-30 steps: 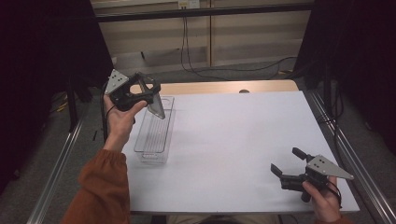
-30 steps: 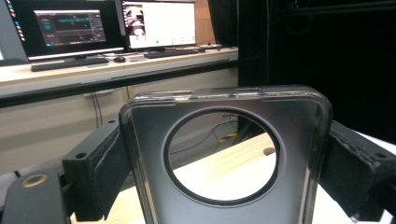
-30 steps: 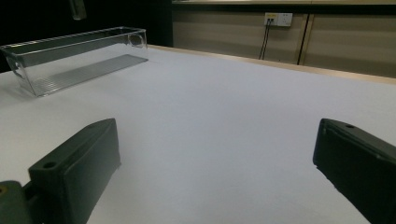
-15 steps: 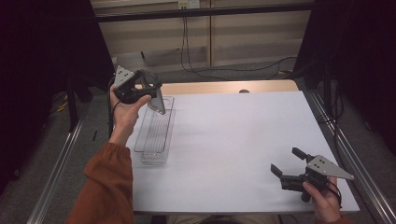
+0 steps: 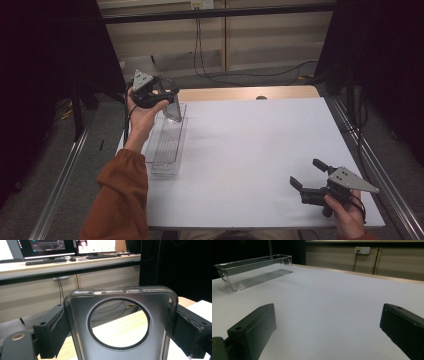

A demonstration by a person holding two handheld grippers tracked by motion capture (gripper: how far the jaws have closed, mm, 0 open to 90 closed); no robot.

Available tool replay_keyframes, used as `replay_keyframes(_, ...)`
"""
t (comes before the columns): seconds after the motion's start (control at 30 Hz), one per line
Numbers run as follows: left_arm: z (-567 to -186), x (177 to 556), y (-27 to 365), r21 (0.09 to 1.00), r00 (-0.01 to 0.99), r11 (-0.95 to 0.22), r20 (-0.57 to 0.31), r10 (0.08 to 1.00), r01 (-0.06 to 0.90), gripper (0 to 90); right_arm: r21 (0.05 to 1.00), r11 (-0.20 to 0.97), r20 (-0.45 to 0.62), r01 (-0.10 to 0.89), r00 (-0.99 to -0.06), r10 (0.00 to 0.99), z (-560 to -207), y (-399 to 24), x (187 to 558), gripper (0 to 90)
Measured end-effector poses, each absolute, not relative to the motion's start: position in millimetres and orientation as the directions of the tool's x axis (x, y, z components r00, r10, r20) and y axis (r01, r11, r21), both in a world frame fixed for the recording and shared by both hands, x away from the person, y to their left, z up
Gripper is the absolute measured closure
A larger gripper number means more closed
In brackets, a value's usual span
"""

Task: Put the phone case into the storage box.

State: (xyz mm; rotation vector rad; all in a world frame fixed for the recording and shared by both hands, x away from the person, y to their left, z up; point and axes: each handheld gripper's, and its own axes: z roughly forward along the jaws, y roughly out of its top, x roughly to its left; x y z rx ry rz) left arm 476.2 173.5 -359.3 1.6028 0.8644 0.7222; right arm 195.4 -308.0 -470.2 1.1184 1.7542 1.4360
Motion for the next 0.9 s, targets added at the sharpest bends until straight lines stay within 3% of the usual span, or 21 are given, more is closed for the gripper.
replay_keyframes(0.9,-395,512,181,0.966,0.503,-0.14,0.011,0.864,0.219,11.0,0.969,0.066,0.056,0.237,-0.475,0.878,-471,-309,195,0.0)
